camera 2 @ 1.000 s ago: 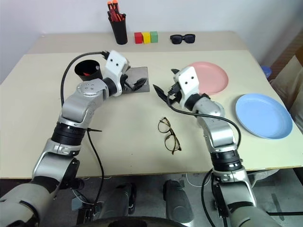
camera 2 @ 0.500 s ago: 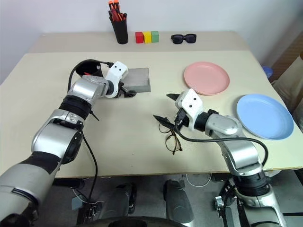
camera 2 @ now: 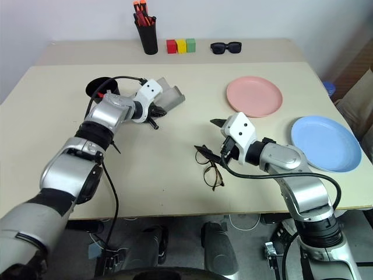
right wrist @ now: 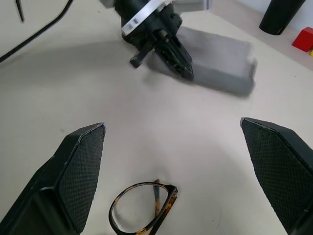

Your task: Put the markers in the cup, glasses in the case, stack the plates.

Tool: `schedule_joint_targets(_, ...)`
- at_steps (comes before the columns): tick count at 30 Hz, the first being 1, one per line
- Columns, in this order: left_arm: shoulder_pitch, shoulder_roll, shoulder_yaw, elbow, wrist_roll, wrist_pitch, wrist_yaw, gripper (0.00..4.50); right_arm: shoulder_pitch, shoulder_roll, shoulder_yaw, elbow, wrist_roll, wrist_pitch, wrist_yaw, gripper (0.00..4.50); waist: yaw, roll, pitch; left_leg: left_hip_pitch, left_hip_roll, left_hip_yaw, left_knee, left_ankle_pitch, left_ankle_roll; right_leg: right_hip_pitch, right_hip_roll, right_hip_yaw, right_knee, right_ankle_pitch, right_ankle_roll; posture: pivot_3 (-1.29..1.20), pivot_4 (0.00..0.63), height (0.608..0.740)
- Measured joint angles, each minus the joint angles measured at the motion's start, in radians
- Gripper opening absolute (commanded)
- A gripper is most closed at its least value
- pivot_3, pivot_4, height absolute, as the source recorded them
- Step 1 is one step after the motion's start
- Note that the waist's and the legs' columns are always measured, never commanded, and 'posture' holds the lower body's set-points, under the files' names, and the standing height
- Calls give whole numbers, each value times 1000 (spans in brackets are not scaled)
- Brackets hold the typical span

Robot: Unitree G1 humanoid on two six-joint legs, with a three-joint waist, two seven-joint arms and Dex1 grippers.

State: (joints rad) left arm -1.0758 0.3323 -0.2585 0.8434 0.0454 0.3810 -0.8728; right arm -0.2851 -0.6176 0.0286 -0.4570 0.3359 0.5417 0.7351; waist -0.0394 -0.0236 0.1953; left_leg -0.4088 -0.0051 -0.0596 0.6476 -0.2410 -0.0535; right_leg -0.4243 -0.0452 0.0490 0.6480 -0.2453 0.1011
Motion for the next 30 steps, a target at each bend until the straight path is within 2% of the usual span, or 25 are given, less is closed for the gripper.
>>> schedule_joint_targets(2,54,27,-7,-106,-1,1,-59,24,-9,-4,1,2,0,1,2,4500,-3,0,0,0,0,0,0,0,0,0,0,0,0,0,0,0,150,740)
schedule_joint_targets(8,240,201,-44,-455,-14,-24,-270,24,-39,-39,0,10,4,64,10,4500,-2,0,0,0,1,0,0,0,0,0,0,0,1,0,0,0,150,740)
schedule_joint_targets(14,388,379,-45,-670,-48,-79,-430,24,-35,-84,1,5,55,203,29,4500,5,1,0,0,1,0,0,0,0,0,0,1,0,0,-1,0,150,740)
schedule_joint_targets(16,411,403,-44,-719,-75,-70,-469,24,-32,-103,1,-3,75,250,38,4500,12,1,0,0,1,1,1,0,0,0,0,1,0,0,-1,0,150,740)
schedule_joint_targets(19,417,404,-43,-759,-112,-27,-494,760,-32,-120,1,-21,103,322,41,4500,23,1,0,0,1,1,2,0,0,0,0,0,0,-1,-2,0,150,740)
schedule_joint_targets(23,416,392,-42,-768,-117,-10,-470,2685,-32,-128,3,-24,143,413,34,4500,24,1,0,0,1,1,2,0,1,0,0,0,0,-1,-1,0,150,740)
schedule_joint_targets(27,417,356,-30,-768,-104,-50,-379,2685,-32,-119,-5,-33,191,473,14,4500,25,1,0,0,1,1,2,0,1,0,0,1,0,0,-1,0,150,740)
schedule_joint_targets(30,440,344,29,-794,-140,-71,-343,2685,-28,-104,-15,-37,224,515,-9,4500,20,1,0,0,2,1,2,0,1,0,0,1,0,0,-1,0,150,740)
